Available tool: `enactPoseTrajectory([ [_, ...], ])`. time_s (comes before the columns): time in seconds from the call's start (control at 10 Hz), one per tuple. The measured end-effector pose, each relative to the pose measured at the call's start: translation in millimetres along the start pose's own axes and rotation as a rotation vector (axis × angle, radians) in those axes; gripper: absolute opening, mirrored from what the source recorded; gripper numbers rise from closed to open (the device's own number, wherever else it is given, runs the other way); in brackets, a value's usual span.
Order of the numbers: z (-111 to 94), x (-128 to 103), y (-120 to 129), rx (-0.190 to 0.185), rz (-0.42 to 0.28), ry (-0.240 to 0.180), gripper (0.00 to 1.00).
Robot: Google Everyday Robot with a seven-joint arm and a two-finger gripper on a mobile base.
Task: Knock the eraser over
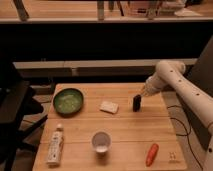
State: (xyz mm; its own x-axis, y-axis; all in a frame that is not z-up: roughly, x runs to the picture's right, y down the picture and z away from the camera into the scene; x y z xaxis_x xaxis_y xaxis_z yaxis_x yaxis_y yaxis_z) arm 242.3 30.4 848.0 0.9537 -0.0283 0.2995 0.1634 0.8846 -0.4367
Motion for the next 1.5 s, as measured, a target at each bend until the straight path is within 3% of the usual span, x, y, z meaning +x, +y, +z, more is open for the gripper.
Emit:
enactPoseTrajectory([
  [1.5,5,-4,-9,0.004,-0.034,-0.03,0.01],
])
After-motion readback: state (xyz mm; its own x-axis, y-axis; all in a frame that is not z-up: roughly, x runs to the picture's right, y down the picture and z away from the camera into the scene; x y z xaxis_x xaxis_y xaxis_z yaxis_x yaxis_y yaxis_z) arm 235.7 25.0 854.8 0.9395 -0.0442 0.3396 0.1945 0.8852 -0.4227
